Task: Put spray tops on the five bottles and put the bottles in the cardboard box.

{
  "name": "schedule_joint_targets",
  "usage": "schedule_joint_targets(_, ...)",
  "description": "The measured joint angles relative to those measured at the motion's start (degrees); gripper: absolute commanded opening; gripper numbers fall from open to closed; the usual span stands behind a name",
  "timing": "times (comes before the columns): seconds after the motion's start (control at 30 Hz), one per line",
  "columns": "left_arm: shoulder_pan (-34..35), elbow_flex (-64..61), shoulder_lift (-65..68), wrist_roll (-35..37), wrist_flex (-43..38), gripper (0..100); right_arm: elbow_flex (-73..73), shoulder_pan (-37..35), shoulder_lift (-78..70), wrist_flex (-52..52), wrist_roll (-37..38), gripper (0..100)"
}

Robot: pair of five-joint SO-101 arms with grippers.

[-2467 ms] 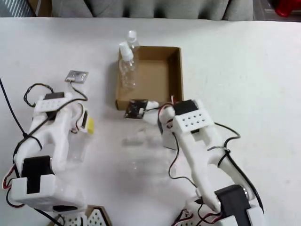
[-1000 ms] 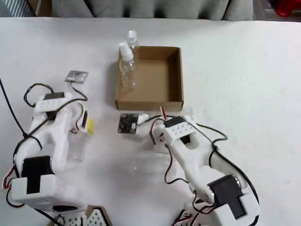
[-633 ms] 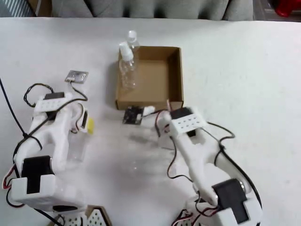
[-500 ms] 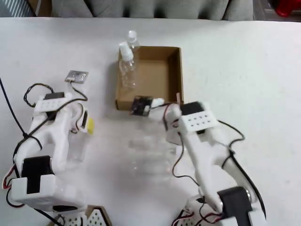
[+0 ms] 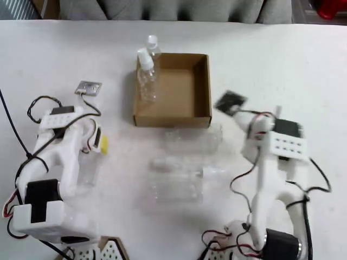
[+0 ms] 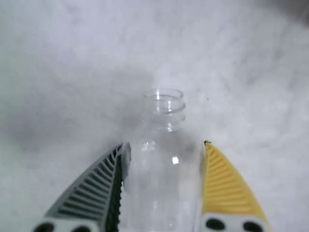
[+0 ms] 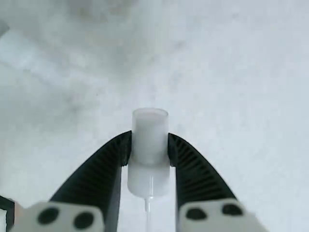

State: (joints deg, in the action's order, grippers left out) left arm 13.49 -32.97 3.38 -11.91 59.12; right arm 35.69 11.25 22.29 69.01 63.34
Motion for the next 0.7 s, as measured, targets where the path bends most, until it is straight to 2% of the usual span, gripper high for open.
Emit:
schedule_joint_targets(0.2,0.0,0.0,0.0,0.0,0.0,2,0.0,14.68,0.09,-0.09,-0.35,1.7)
schedule_joint_targets(0.37,0.0,0.0,0.0,0.0,0.0,2,0.0,23.65,0.09,-3.25,-7.56,2.1)
schedule_joint_targets(0.53,0.0,0.0,0.0,0.0,0.0,2,0.0,27.34,0.09,-7.74,-21.19,2.2)
schedule_joint_targets(0.7,0.0,0.0,0.0,0.0,0.0,2,-5.8,25.58,0.09,-5.54,-33.85,1.7)
